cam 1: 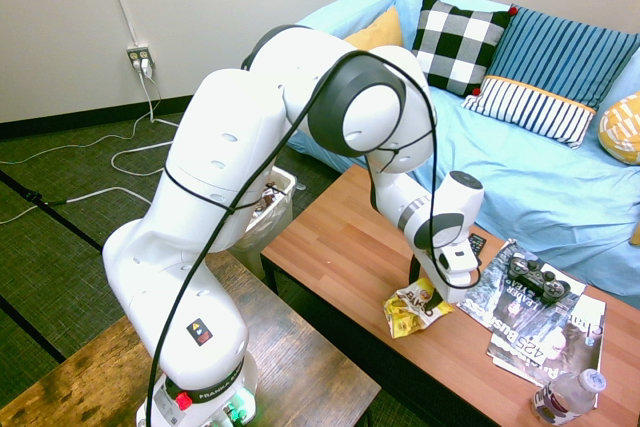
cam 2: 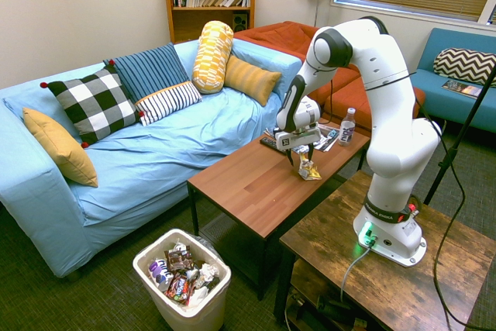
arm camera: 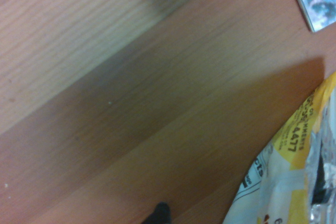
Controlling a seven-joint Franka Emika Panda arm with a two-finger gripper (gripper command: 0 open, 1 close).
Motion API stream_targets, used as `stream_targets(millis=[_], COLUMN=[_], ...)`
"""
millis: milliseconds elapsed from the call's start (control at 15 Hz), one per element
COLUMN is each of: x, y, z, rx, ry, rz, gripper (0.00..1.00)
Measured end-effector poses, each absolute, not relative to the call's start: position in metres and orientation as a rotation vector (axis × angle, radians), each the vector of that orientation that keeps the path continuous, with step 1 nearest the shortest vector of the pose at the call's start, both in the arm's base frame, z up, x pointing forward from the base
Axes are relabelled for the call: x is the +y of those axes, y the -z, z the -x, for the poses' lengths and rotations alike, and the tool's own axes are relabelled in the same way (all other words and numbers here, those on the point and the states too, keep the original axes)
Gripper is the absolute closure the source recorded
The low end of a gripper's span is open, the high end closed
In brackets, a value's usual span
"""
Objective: Throw the chip bag in the trash bin
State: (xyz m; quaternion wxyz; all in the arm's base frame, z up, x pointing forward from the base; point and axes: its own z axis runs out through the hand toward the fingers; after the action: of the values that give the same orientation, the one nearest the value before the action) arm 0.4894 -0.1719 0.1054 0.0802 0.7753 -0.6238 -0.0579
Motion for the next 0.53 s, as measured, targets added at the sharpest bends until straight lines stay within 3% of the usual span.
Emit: stream_targets(millis=[533], x=[-0.1717], y=[-0.1051], z=[-0.4898], rx=[-1.858], ry=[0.166], rz=[-2.322], gripper=[1.0])
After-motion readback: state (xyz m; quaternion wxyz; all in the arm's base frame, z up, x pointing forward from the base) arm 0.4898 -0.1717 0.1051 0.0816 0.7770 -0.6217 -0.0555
